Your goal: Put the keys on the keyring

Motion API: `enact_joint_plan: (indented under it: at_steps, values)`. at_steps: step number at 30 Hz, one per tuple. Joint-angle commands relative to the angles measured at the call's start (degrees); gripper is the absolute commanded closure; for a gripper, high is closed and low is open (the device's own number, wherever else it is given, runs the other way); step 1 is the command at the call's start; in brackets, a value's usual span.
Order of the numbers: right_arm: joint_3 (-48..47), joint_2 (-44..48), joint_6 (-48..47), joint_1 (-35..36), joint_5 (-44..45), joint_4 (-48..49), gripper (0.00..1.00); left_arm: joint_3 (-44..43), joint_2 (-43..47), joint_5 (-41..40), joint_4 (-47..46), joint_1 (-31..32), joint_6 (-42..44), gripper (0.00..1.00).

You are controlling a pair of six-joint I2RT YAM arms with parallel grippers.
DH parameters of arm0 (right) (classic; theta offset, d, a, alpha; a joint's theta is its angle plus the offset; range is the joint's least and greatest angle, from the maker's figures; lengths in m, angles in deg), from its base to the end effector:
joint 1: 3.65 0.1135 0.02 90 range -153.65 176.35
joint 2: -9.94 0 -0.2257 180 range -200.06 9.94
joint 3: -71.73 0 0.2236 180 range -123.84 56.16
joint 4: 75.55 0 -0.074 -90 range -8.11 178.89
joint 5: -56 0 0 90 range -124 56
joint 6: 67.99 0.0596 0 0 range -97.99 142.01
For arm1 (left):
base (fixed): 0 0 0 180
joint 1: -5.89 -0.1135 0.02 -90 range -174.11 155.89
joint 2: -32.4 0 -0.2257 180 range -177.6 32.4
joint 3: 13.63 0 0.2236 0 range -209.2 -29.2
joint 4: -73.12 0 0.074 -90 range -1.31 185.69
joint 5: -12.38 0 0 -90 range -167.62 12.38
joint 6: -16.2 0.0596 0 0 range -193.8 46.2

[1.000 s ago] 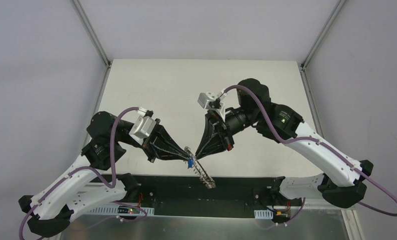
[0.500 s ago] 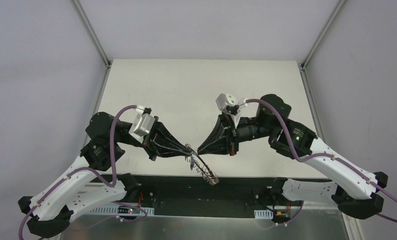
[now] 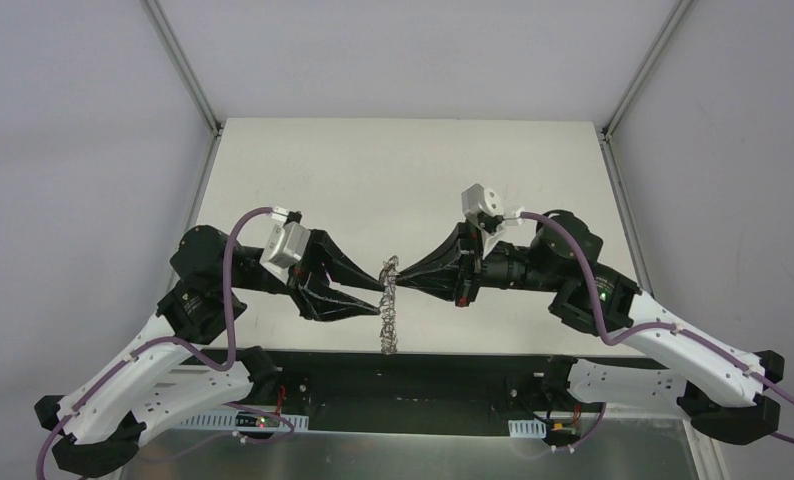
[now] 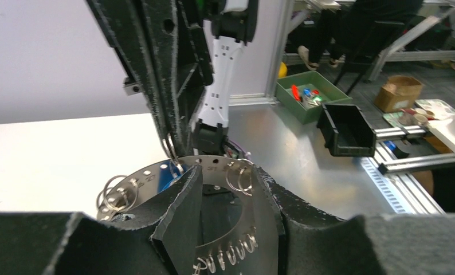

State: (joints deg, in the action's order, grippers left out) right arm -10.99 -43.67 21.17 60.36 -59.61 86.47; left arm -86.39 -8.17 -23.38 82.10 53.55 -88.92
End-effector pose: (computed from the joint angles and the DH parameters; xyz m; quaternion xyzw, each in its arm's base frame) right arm 0.0675 0.1972 0.4286 -0.4766 0.4311 0.5144 0.5678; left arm 0.0571 -0.1344 0.4223 0.5026 0.3636 -0.6012 0.5037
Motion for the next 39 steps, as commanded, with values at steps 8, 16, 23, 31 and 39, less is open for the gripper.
enact_joint_plan:
  at_steps: [8, 16, 23, 31, 39]
  values:
    - [8.4, 6.9, -6.7, 2.7, 11.1, 18.3, 1.0, -2.0, 2.0, -16.9, -1.2, 0.5, 2.3, 0.63]
    - [10.8, 6.9, -9.4, 3.3, 13.8, 26.1, 1.0, -1.4, 0.6, -19.2, -6.4, 0.4, 0.8, 0.62]
    - [11.3, 5.5, -10.8, 3.8, 14.6, 31.2, 1.0, -1.5, -1.5, -17.2, -11.0, 0.5, -1.8, 0.62]
    - [10.7, 4.5, -11.1, 4.5, 14.4, 32.9, 1.0, -0.5, -1.4, -16.5, -13.9, 0.5, -2.5, 0.62]
    - [10.2, 4.3, -10.8, 4.7, 14.0, 32.7, 1.0, -0.5, -2.0, -15.4, -14.6, 0.5, -3.2, 0.64]
